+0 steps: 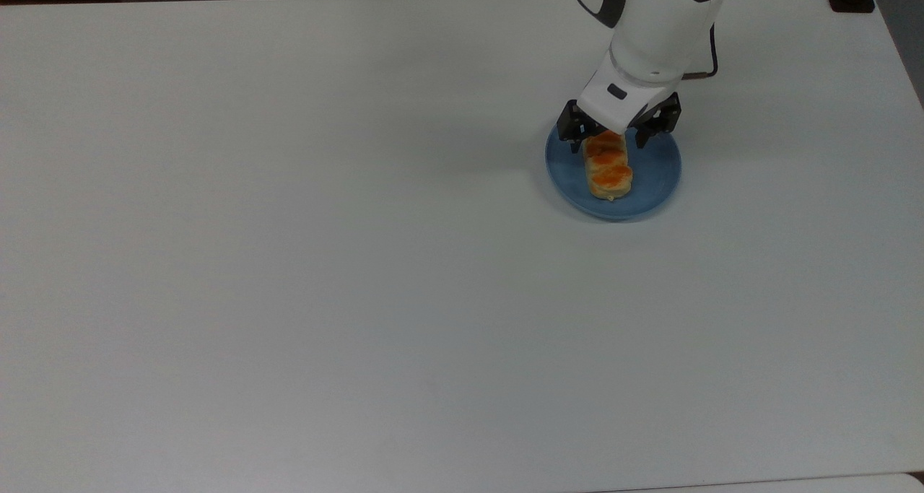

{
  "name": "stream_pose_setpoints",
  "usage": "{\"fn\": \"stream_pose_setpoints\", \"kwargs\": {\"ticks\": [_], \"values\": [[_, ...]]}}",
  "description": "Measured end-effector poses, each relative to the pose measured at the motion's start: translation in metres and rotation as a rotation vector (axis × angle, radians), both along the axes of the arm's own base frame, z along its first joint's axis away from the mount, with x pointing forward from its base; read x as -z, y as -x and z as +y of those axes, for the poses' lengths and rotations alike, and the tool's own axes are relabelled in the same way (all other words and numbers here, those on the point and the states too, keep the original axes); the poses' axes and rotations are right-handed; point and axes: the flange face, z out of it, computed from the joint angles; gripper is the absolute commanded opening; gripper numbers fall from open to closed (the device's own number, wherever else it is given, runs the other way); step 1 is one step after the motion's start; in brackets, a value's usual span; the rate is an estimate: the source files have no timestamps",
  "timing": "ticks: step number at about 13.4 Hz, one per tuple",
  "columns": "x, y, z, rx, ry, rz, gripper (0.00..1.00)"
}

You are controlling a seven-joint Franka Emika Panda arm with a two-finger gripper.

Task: Put the bread on the table
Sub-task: 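Move the gripper down over the bread roll on the blue plate, then close the gripper on the orange-topped bread roll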

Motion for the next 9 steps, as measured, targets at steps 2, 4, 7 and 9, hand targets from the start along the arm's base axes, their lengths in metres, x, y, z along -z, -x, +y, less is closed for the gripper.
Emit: {"fn": "stream_pose_setpoints", "kwargs": {"ticks": [2, 4, 7, 9], "values": [[0.012, 0.006, 0.012, 0.008, 0.018, -0.009, 0.96], [0.021, 0.012, 0.023, 0.018, 0.024, -0.01, 0.78], [0.03, 0.01, 0.023, 0.022, 0.022, -0.01, 0.64], [0.031, 0.009, 0.021, 0.024, 0.023, -0.009, 0.49]]}}
